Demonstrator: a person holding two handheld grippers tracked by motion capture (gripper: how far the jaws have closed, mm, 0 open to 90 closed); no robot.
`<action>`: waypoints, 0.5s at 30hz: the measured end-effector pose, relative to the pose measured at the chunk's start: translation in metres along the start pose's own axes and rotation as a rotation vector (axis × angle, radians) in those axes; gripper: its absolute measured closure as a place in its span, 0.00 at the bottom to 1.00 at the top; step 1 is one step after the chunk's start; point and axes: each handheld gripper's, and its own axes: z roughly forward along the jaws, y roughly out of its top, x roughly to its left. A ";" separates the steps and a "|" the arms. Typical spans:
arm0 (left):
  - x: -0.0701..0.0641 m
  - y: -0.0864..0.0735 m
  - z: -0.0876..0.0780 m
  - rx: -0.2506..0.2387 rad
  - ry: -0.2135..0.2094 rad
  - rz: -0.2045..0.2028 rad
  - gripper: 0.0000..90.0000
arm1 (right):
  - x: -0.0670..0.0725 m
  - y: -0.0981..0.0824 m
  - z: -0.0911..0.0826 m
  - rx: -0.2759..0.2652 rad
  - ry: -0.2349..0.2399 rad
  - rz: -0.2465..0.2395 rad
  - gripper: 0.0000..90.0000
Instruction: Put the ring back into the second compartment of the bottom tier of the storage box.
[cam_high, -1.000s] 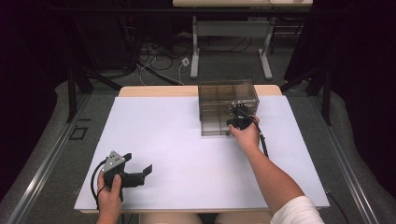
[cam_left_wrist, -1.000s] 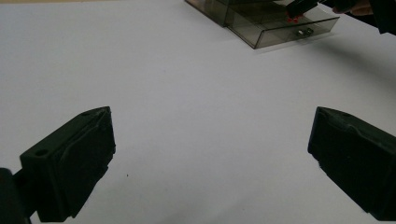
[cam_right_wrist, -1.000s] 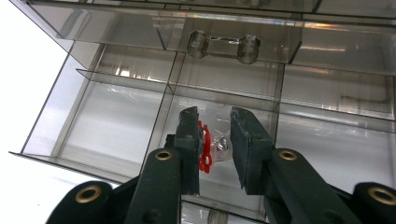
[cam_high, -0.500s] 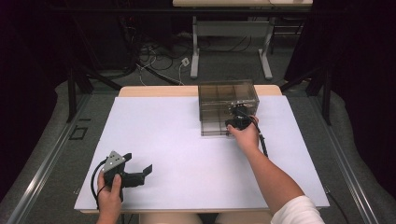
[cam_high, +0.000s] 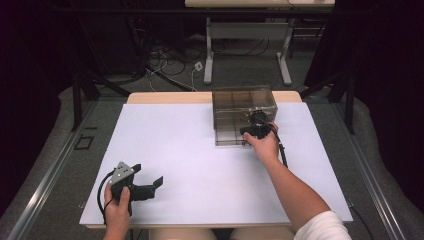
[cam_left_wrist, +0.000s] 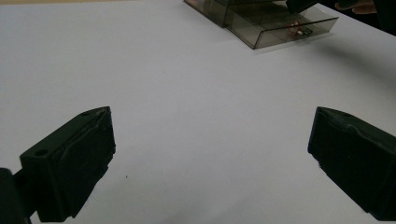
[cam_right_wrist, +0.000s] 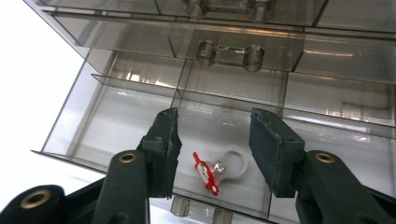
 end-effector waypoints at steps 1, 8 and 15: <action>0.000 0.000 0.000 0.000 0.000 -0.001 0.01 | 0.000 0.000 -0.001 -0.001 0.003 -0.004 0.57; 0.000 0.000 0.000 0.002 -0.001 0.003 0.01 | 0.002 0.000 -0.006 -0.004 0.008 -0.042 0.53; 0.000 0.000 0.000 0.002 0.000 0.003 0.01 | 0.005 -0.003 -0.011 -0.030 0.017 -0.059 0.48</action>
